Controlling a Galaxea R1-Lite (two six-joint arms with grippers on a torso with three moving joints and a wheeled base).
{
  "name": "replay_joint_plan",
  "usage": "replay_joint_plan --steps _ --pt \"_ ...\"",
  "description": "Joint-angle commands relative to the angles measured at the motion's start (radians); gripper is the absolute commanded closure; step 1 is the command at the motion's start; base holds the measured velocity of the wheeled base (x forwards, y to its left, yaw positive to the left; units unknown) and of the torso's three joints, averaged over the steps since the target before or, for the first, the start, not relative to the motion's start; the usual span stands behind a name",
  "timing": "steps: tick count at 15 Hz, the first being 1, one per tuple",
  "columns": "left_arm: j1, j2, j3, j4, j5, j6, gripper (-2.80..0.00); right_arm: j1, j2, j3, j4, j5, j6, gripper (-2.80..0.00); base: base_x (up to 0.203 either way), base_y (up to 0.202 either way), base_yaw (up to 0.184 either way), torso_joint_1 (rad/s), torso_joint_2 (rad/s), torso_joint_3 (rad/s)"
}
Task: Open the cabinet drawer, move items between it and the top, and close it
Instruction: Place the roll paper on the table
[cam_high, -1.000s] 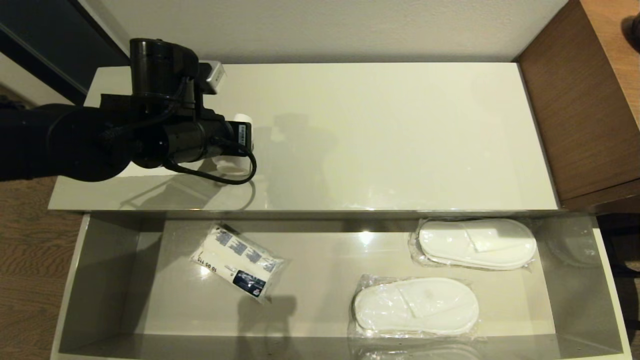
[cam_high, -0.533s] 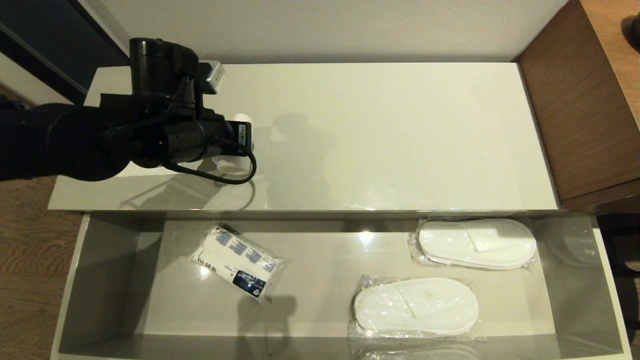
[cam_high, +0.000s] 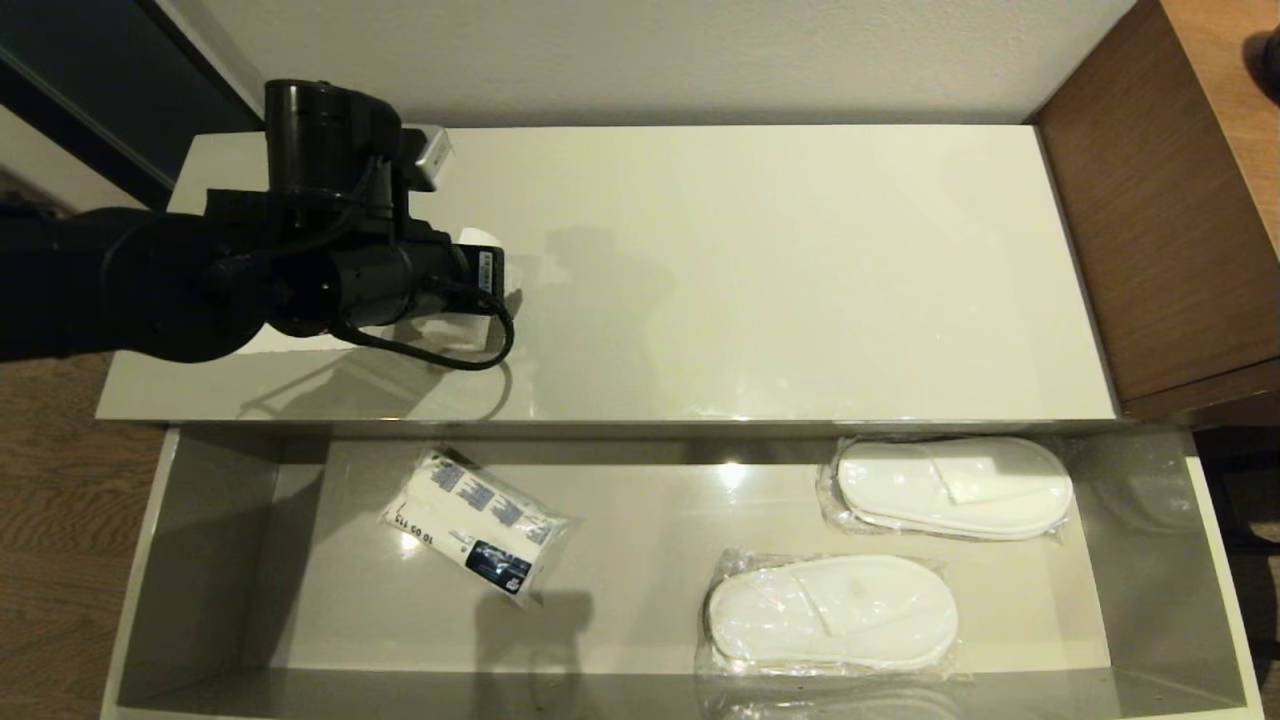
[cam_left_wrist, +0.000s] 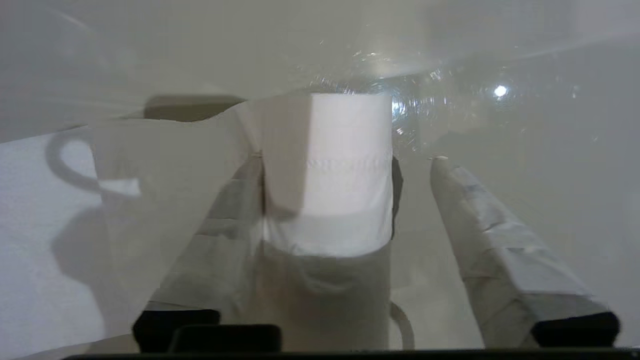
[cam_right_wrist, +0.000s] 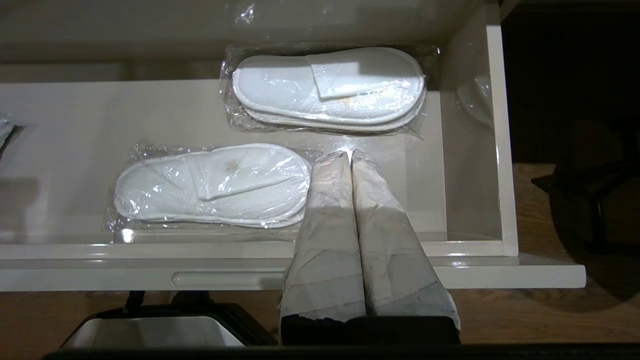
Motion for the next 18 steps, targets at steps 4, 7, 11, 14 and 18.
replay_joint_plan --steps 4,7,11,14,18 --pt "-0.001 -0.011 -0.002 -0.007 0.0 -0.001 -2.8 0.0 0.001 0.0 0.0 0.001 0.0 0.0 0.0 0.0 0.0 0.0 0.0 0.0" --pt "-0.001 -0.1 0.001 0.007 0.002 -0.004 -2.8 0.0 0.0 0.0 0.0 0.0 0.0 0.0 0.0 0.0 0.0 0.0 0.0 0.0" --pt "0.001 -0.228 0.04 0.024 0.003 -0.004 -2.8 0.0 0.002 0.0 0.0 0.0 0.0 0.0 0.0 0.0 0.0 0.0 0.0 0.0" --pt "0.021 -0.337 0.075 0.075 0.004 -0.002 -2.8 0.0 0.0 0.0 0.0 0.001 0.0 0.0 0.0 0.0 0.0 0.0 0.0 0.0" --pt "0.08 -0.464 0.156 0.18 0.002 0.0 0.0 0.0 0.002 0.0 0.0 0.0 0.0 0.0 0.0 0.0 0.0 0.0 0.0 0.0"
